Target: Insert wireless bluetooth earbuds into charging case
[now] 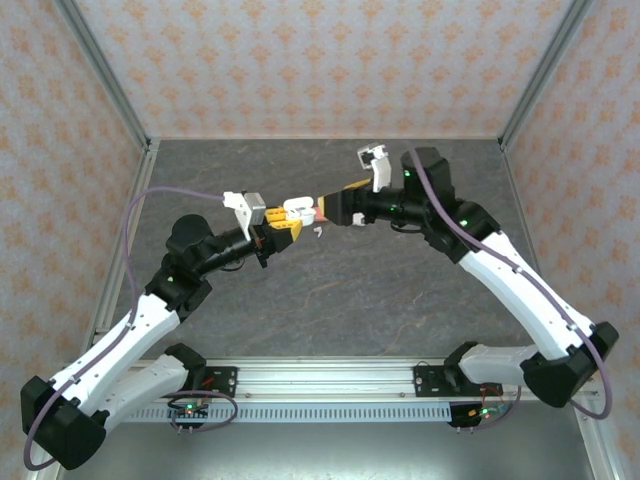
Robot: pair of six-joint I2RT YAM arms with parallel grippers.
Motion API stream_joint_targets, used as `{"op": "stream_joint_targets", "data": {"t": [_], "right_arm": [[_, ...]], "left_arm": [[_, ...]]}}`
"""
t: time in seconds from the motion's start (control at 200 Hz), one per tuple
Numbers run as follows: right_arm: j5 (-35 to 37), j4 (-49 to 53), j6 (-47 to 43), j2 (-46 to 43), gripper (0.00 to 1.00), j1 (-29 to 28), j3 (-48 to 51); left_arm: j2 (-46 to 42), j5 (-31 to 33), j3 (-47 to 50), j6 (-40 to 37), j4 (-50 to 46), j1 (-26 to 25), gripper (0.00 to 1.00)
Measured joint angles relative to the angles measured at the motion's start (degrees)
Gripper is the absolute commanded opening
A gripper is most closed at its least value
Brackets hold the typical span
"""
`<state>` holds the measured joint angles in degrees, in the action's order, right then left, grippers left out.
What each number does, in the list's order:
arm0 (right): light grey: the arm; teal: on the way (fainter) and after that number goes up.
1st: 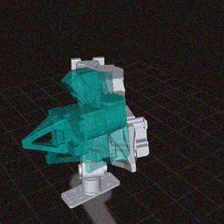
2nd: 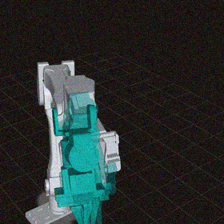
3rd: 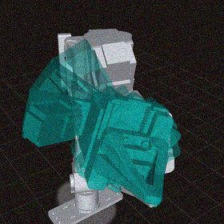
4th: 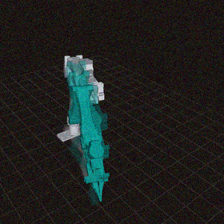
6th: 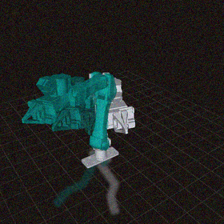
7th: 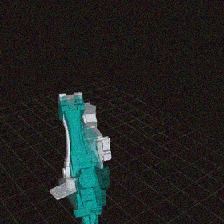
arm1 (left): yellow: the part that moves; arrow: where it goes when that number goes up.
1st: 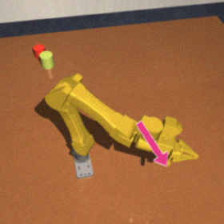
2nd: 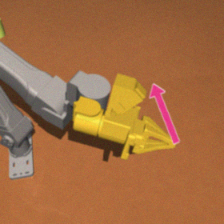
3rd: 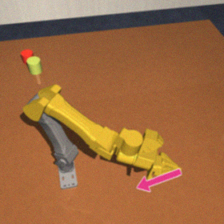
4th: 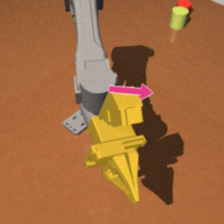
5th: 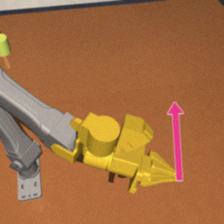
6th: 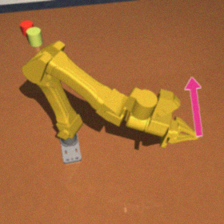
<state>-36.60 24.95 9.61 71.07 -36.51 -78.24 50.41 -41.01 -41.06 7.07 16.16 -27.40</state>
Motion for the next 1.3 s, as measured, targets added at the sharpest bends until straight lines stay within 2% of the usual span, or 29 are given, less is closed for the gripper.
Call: {"op": "stream_joint_targets", "data": {"t": [0.28, 0.946, 1.301], "right_arm": [[-2.9, 0.5, 0.2, 5.0, 0.99, -3.0, -1.2], [-1.6, 2.4, -1.2, 5.4, 0.99, -3.3, -3.3], [-4.4, 0.5, -0.6, 5.0, 0.99, -3.3, -3.3]], "left_arm": [[0.6, 0.0, 0.0, 0.0, 0.1, 0.0, 0.00], [1.5, 0.0, 0.0, 0.0, 0.1, 0.0, 0.00], [1.5, 0.0, 0.0, 0.0, 0.0, 0.0, 0.00]]}}
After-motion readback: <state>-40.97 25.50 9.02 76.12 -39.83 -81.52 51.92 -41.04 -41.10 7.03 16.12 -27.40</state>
